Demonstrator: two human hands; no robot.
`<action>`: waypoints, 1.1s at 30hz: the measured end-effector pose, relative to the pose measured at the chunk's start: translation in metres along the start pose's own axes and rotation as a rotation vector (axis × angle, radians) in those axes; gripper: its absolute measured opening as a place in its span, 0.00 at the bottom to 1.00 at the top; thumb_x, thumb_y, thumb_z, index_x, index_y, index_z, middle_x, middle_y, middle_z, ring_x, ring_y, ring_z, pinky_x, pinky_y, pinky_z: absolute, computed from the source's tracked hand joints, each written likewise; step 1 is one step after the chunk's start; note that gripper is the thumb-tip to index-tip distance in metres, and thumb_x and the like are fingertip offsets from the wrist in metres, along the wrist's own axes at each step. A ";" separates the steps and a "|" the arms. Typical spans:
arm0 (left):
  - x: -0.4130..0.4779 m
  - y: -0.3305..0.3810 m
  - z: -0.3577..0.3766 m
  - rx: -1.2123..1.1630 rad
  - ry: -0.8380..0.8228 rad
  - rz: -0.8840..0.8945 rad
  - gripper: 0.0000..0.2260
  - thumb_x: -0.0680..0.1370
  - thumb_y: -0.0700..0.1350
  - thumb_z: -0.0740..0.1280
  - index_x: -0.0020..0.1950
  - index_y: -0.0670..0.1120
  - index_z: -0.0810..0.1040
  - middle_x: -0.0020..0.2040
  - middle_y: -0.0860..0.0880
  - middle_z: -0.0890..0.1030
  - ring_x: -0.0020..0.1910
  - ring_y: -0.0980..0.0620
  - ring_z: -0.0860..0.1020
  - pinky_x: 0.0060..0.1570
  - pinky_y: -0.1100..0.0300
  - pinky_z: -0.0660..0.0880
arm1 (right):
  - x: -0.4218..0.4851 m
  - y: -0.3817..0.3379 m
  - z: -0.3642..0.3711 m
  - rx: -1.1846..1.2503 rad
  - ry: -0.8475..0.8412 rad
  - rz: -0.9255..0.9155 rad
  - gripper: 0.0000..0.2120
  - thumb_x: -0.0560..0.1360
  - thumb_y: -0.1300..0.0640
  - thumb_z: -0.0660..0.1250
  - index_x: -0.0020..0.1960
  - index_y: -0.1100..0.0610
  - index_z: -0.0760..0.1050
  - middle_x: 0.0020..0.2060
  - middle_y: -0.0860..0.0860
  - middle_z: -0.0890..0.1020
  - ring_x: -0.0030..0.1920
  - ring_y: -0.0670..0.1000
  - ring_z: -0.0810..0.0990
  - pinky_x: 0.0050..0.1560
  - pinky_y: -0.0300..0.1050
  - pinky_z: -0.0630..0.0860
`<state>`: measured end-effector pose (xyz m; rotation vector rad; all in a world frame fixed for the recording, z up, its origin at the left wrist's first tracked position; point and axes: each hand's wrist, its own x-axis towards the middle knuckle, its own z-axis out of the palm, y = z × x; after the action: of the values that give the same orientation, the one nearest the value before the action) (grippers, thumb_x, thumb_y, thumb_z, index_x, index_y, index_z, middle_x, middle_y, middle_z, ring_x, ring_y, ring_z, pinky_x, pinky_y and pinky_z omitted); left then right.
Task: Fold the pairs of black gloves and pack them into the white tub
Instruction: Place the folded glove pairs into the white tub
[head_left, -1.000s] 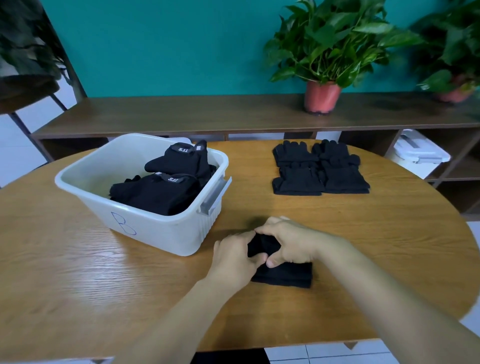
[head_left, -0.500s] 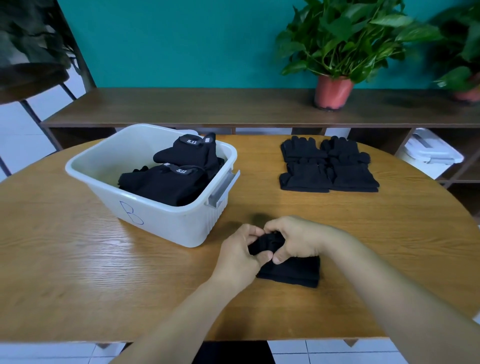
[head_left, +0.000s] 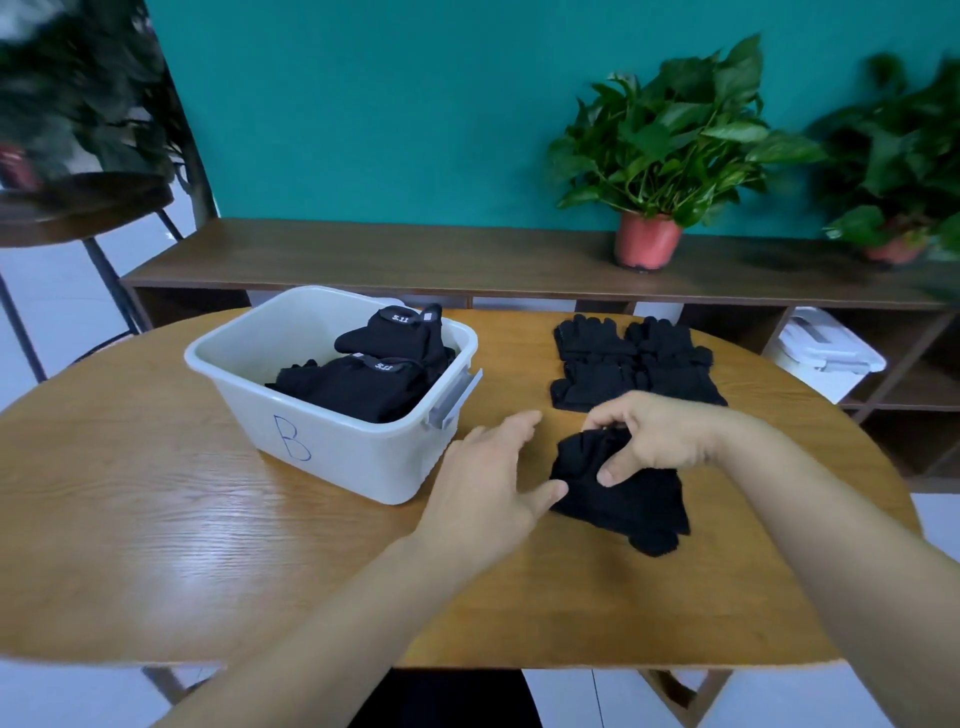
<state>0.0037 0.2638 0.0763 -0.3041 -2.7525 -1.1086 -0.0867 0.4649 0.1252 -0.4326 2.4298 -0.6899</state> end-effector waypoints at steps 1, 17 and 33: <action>0.002 0.006 -0.011 -0.011 0.026 0.023 0.32 0.76 0.52 0.73 0.77 0.52 0.64 0.69 0.54 0.75 0.69 0.56 0.71 0.69 0.55 0.67 | -0.007 -0.004 -0.010 -0.005 0.022 0.001 0.11 0.70 0.60 0.77 0.50 0.51 0.80 0.47 0.53 0.85 0.48 0.56 0.85 0.53 0.61 0.80; 0.023 -0.077 -0.194 0.302 0.411 -0.354 0.25 0.78 0.53 0.69 0.73 0.49 0.70 0.65 0.48 0.79 0.62 0.46 0.76 0.55 0.53 0.72 | 0.006 -0.130 -0.126 -0.050 0.232 -0.195 0.10 0.70 0.61 0.76 0.50 0.55 0.81 0.48 0.53 0.85 0.47 0.55 0.84 0.45 0.50 0.80; 0.037 -0.162 -0.161 0.264 0.311 -0.627 0.58 0.63 0.77 0.58 0.81 0.44 0.41 0.80 0.43 0.35 0.78 0.45 0.33 0.78 0.47 0.47 | 0.172 -0.241 -0.153 -0.167 0.198 -0.409 0.10 0.70 0.63 0.77 0.48 0.55 0.79 0.45 0.54 0.84 0.44 0.54 0.82 0.43 0.45 0.77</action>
<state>-0.0604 0.0419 0.0912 0.7437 -2.7082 -0.7802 -0.2784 0.2499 0.2933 -0.9907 2.6227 -0.7269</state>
